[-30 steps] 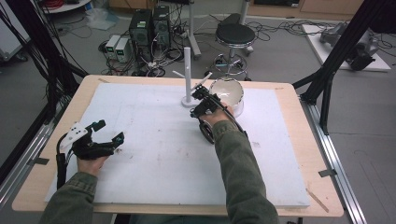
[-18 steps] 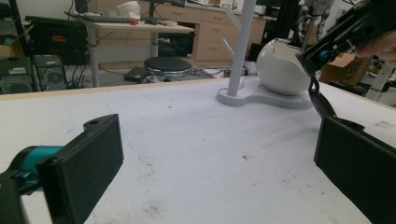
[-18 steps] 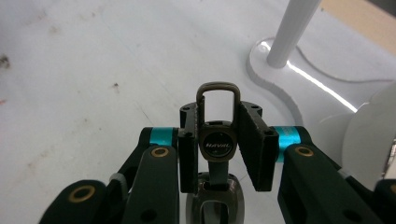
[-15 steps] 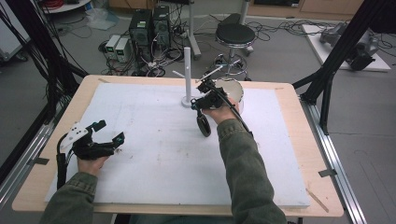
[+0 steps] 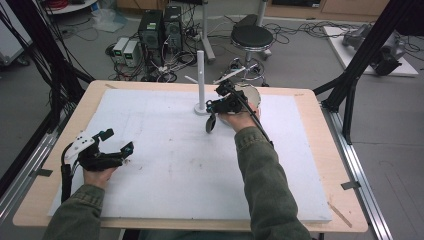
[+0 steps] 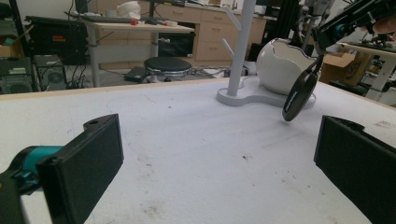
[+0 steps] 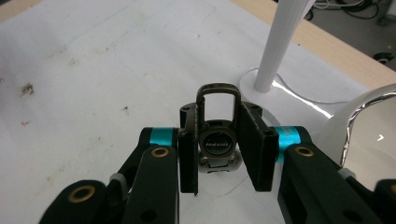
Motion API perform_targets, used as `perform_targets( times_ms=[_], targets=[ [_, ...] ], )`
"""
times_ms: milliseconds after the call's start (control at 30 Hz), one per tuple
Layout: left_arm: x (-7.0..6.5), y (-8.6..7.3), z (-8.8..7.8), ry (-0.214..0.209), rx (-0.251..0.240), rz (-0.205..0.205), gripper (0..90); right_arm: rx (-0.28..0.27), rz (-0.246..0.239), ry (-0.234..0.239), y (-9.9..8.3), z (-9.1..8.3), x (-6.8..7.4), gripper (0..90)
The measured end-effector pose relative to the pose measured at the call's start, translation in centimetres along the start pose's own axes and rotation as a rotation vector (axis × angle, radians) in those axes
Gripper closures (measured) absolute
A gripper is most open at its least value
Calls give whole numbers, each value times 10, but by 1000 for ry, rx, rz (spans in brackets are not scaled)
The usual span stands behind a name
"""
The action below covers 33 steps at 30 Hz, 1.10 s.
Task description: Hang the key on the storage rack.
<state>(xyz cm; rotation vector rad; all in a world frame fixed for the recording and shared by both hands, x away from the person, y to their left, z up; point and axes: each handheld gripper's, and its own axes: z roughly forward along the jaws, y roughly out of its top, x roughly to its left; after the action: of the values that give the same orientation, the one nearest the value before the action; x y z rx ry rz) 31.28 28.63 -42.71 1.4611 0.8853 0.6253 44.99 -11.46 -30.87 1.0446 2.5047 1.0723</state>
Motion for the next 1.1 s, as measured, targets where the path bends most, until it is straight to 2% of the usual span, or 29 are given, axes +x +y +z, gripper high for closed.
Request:
perform_targets(
  times_ms=[100, 300, 667, 933, 1100],
  targets=[
    [0, 0, 0, -1, 0, -2, 18, -31, 12, 9, 1, -3, -2, 701],
    [0, 1, -1, 6, -10, 1, 18, -38, 25, 30, 4, -10, -5, 701],
    [0, 0, 0, 1, -5, 2, 18, -83, 23, 28, 19, -28, -7, 700],
    [0, 0, 0, 2, -12, 1, 18, -97, 22, 16, 32, -35, -10, 701],
    [0, 0, 0, -2, -10, -1, 18, -87, 18, 4, 40, -38, -12, 700]
  ],
)
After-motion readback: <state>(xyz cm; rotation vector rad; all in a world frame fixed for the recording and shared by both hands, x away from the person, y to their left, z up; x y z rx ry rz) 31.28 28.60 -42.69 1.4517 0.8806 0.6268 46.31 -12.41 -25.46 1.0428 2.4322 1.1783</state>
